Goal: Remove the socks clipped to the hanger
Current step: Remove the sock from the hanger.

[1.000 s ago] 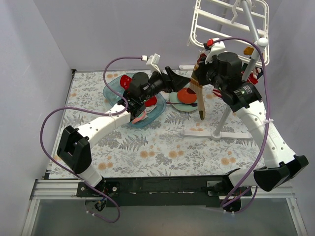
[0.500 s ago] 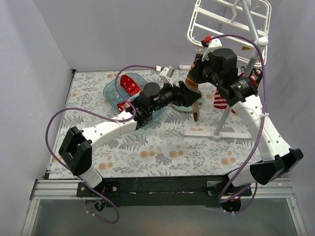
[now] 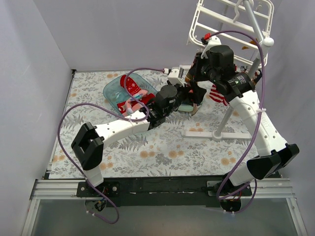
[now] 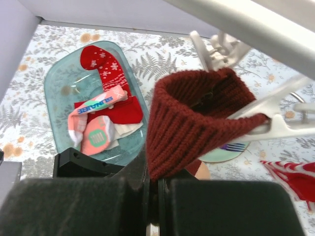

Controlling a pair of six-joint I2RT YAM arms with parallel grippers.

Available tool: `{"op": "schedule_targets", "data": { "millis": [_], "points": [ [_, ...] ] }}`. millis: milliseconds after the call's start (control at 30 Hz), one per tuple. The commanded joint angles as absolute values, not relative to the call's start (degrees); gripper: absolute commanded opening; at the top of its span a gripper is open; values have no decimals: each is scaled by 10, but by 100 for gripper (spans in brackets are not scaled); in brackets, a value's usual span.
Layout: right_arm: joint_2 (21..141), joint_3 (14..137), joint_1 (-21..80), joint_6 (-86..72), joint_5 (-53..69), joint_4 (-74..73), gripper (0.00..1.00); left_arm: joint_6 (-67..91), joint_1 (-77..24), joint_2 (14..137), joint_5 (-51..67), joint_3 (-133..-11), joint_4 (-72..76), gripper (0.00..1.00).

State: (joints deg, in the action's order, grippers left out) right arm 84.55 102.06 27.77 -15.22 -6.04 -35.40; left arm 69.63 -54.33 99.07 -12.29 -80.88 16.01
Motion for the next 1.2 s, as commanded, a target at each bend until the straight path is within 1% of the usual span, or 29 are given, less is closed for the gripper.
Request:
{"op": "schedule_targets", "data": {
  "millis": [0, 67, 133, 167, 267, 300, 367, 400, 500, 533, 567, 600, 667, 700, 767, 800, 867, 900, 967, 1000, 1067, 1100, 1167],
  "points": [
    [846, 1036, 278, -174, -67, -348, 1, 677, -553, 1006, -214, -843, 140, 82],
    [843, 1032, 278, -174, -68, -345, 1, 667, -555, 1008, -240, -841, 146, 76],
    [840, 1023, 278, -173, -69, -340, 1, 656, -559, 1005, -246, -833, 163, 65],
    [835, 1019, 278, -173, -70, -338, 1, 653, -560, 1004, -247, -826, 164, 50],
    [818, 991, 278, -171, -77, -319, 1, 636, -562, 992, -228, -810, 176, 20],
    [815, 975, 278, -171, -78, -309, 1, 628, -563, 988, -222, -803, 189, 14],
    [803, 959, 278, -171, -81, -300, 1, 623, -563, 973, -190, -779, 206, 5],
    [799, 951, 277, -166, -83, -294, 1, 618, -564, 968, -185, -769, 227, 3],
    [776, 912, 278, -153, -94, -268, 1, 615, -563, 950, -152, -745, 242, 0],
    [761, 890, 278, -149, -96, -249, 4, 618, -563, 950, -144, -745, 237, 0],
    [754, 880, 278, -147, -96, -240, 8, 620, -563, 948, -135, -748, 233, 0],
    [747, 868, 278, -142, -94, -232, 17, 621, -563, 947, -115, -745, 234, 0],
    [728, 842, 278, -132, -100, -211, 27, 627, -563, 945, -94, -746, 234, 0],
    [723, 835, 278, -129, -101, -205, 34, 631, -563, 945, -76, -753, 223, 0],
    [703, 809, 278, -121, -105, -185, 43, 642, -561, 943, -60, -759, 214, 0],
    [695, 800, 278, -119, -107, -178, 50, 647, -558, 943, -49, -761, 206, 0],
    [670, 769, 278, -112, -117, -157, 55, 664, -554, 943, -19, -767, 196, 0],
    [661, 759, 278, -108, -121, -153, 61, 668, -548, 943, -11, -770, 189, 0],
    [635, 731, 278, -102, -132, -142, 65, 673, -545, 942, -1, -771, 185, 0],
    [626, 723, 277, -101, -134, -132, 69, 675, -544, 941, 16, -772, 181, 0],
    [599, 706, 277, -102, -142, -120, 73, 679, -542, 943, 27, -774, 176, 0],
    [590, 696, 277, -105, -147, -113, 85, 686, -541, 944, 32, -774, 174, 0],
    [571, 693, 277, -112, -162, -113, 88, 693, -537, 947, 44, -778, 169, 0]
  ]
}}
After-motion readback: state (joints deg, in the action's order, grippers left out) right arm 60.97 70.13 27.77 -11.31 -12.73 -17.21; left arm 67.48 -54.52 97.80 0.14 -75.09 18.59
